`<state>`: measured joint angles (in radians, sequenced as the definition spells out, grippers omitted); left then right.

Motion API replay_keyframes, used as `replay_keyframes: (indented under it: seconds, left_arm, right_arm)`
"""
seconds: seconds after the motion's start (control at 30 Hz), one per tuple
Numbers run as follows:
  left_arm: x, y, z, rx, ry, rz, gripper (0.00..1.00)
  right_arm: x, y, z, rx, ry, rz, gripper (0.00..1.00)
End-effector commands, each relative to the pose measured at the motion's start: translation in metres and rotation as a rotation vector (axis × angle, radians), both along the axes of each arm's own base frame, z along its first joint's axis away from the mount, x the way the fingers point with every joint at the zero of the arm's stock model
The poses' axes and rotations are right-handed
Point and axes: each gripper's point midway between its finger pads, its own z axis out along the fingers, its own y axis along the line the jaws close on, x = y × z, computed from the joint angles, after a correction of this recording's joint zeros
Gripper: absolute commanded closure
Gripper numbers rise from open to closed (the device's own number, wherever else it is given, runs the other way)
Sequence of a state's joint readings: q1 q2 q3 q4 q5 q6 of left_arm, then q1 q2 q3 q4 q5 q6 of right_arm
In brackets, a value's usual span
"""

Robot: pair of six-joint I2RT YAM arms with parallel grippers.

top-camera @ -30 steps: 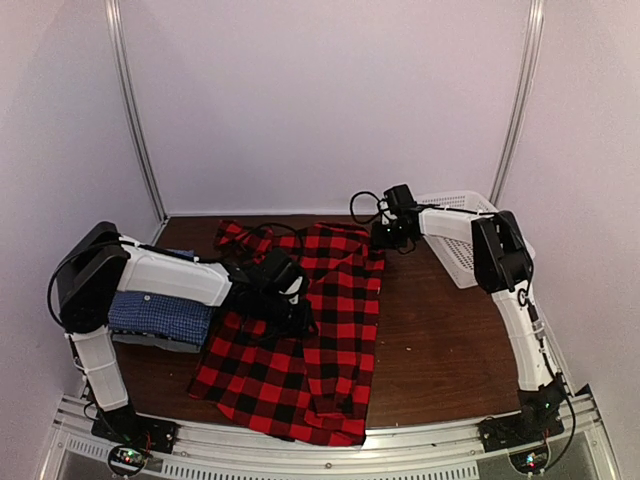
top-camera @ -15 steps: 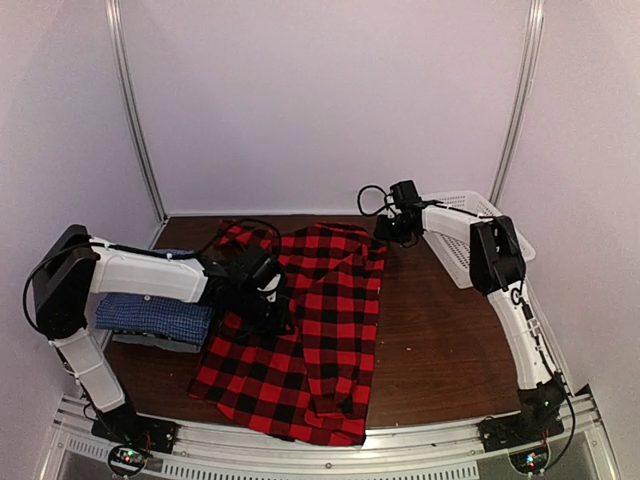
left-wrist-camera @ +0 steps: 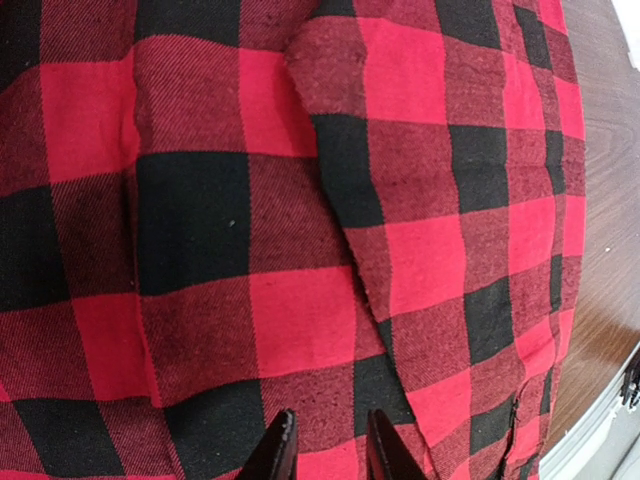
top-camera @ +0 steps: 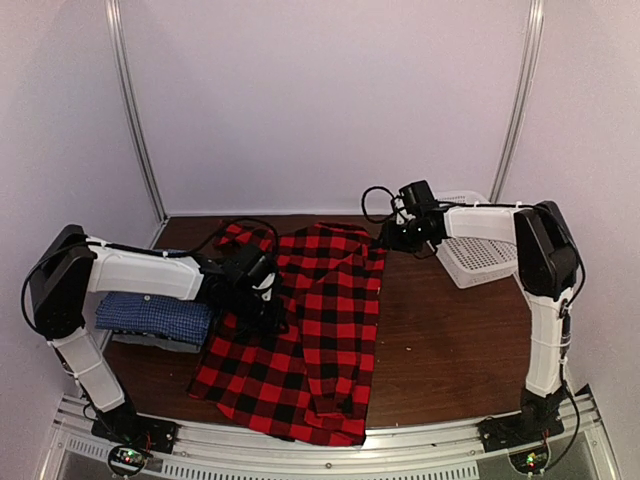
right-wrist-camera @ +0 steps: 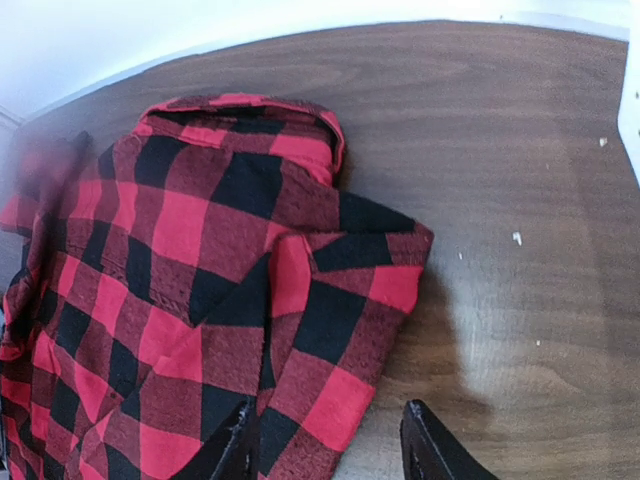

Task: Fold and stack the long sleeve shirts
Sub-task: Adjust the corner of the shirt at the center of the board, then move the 1/3-folded shirt to the center of the board.

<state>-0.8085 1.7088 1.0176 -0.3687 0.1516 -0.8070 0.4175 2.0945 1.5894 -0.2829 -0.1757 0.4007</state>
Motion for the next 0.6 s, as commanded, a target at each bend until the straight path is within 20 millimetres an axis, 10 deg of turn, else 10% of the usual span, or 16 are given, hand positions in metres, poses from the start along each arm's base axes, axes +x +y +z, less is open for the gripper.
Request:
replay_keyframes:
  seconds: [0.0, 0.57]
  left_arm:
    - [0.014, -0.013, 0.028, -0.064, -0.077, -0.035, 0.75]
    - [0.014, -0.001, 0.031, -0.052, -0.095, -0.005, 0.76]
  right_arm:
    - [-0.021, 0.005, -0.023, 0.033, 0.035, -0.015, 0.5]
    - [-0.042, 0.021, -0.074, 0.123, 0.141, -0.004, 0.62]
